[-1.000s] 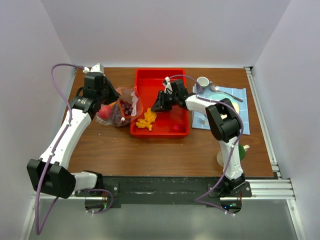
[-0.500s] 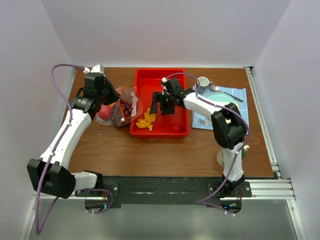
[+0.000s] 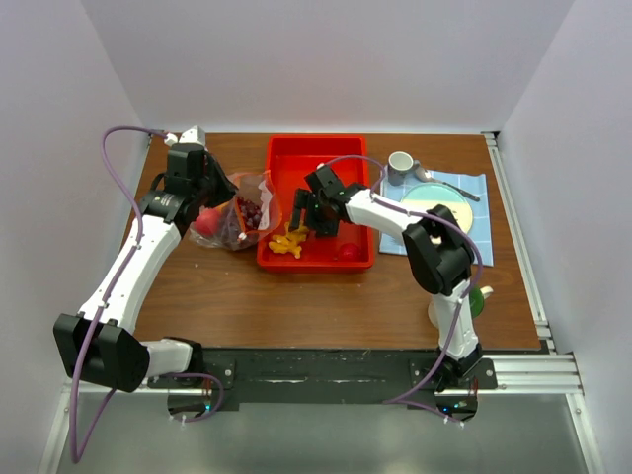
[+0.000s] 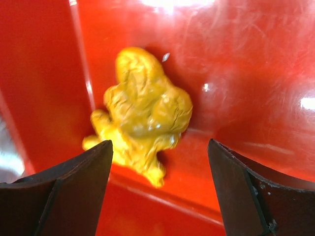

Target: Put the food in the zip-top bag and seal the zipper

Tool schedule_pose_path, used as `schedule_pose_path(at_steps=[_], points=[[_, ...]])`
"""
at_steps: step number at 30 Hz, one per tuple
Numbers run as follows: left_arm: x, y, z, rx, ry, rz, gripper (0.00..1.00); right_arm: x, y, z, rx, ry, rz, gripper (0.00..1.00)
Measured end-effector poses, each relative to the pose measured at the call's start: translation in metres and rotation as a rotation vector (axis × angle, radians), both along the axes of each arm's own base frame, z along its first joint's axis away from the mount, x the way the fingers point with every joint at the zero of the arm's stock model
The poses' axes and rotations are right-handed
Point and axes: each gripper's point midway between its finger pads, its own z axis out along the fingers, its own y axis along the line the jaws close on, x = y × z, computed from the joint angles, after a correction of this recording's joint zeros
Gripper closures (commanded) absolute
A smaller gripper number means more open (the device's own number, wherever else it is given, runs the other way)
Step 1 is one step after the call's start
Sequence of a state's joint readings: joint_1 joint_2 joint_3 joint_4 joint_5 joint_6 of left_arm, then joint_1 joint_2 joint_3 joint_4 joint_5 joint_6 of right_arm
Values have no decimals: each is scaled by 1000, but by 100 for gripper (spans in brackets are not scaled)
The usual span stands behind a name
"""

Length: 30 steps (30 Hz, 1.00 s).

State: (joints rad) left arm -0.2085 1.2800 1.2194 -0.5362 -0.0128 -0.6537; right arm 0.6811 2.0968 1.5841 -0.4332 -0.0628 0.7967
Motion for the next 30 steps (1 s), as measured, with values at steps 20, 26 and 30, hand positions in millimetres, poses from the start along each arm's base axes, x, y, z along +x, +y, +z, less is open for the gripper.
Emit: schedule_pose_path(at_steps=[20,26,30], points=[[-1,1,0,2,0,1,100,9,6,-22,-362,-121,-120,36],[-1,1,0,2,0,1,100,13,-8,-22,-423,-160,-108,64],[-1,1,0,2,0,1,100,15,-20,-17,-439,-170,-91,73]])
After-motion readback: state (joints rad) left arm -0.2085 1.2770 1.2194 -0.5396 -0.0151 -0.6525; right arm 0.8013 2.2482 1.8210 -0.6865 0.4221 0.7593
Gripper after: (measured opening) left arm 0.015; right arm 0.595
